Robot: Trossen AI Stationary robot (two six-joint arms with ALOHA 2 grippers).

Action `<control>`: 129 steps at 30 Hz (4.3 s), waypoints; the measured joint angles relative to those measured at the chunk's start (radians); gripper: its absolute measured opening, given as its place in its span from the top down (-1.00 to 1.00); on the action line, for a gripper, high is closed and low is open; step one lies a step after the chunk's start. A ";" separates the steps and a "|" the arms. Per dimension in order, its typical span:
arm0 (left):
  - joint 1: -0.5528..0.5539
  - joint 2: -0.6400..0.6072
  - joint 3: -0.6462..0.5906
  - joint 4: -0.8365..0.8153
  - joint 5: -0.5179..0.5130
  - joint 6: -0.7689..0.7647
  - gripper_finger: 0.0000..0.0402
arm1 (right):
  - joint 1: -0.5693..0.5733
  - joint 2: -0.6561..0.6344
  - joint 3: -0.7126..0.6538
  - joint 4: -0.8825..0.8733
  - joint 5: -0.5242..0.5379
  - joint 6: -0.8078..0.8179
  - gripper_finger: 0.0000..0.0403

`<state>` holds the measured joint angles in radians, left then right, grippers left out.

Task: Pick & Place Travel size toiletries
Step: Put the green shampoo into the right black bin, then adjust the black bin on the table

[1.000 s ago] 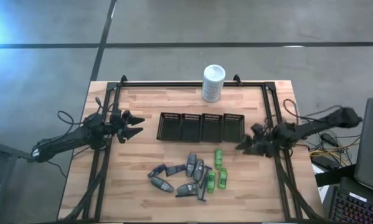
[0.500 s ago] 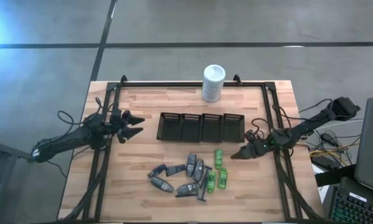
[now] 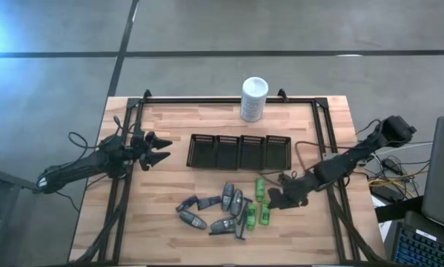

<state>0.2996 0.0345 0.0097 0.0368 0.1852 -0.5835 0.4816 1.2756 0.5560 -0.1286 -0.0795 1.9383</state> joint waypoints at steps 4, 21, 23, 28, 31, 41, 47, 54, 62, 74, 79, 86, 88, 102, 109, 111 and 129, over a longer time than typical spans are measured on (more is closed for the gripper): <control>0.000 0.000 0.000 0.000 0.000 0.000 -0.70 | 0.001 0.150 0.113 -0.014 0.000 0.051 -0.60; 0.000 0.000 0.000 0.000 0.000 0.000 -0.70 | 0.000 0.509 0.453 -0.418 -0.018 0.071 -0.71; 0.000 0.000 0.000 0.000 0.000 0.000 -0.70 | 0.000 0.516 0.446 -0.414 -0.032 0.062 -0.65; 0.000 0.000 0.000 0.002 0.000 0.000 -0.70 | -0.001 0.523 0.430 -0.416 -0.059 0.013 -0.34; 0.000 0.000 -0.001 0.005 0.000 0.000 -0.70 | 0.000 0.512 0.426 -0.425 -0.065 -0.033 -0.06; 0.000 0.000 -0.001 0.005 0.000 0.000 -0.70 | 0.001 0.338 0.417 -0.550 0.056 -0.055 0.58; 0.000 0.000 -0.001 0.006 0.000 0.000 -0.70 | -0.032 0.065 0.378 -0.724 0.265 0.037 0.50; 0.000 0.000 -0.001 0.006 0.000 0.000 -0.70 | -0.284 -0.218 0.219 -0.821 0.370 -0.107 0.49; 0.000 0.000 -0.001 0.007 0.000 0.000 -0.70 | -0.650 -0.338 0.001 -0.502 0.196 -0.474 0.44; 0.000 0.000 -0.001 0.007 0.000 0.000 -0.70 | -0.773 -0.308 -0.040 -0.486 0.093 -0.658 0.07; 0.000 0.000 0.000 0.007 0.000 0.000 -0.70 | -0.772 -0.308 -0.015 -0.483 0.091 -0.675 -0.18; 0.000 0.000 0.000 0.007 0.000 0.000 -0.70 | -0.758 -0.308 -0.004 -0.476 0.085 -0.686 -0.48; 0.000 0.000 0.000 0.007 0.000 0.000 -0.70 | -0.736 -0.304 -0.002 -0.463 0.060 -0.672 -0.53; 0.000 0.000 0.000 0.007 0.000 0.000 -0.70 | -0.376 -0.029 0.083 -0.360 0.026 -0.257 -0.49; 0.000 0.000 0.000 0.007 0.000 0.000 -0.70 | -0.303 0.157 0.271 -0.471 0.084 -0.219 -0.49; 0.000 0.000 0.000 0.007 0.000 0.000 -0.70 | -0.302 0.185 0.334 -0.565 0.111 -0.235 -0.53; 0.000 0.000 0.000 0.008 0.000 0.000 -0.70 | -0.260 -0.094 0.284 -1.028 0.204 0.078 -0.56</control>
<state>0.2996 0.0344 0.0097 0.0444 0.1852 -0.5835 0.2216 1.1818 0.8402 -1.1570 0.1247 2.0161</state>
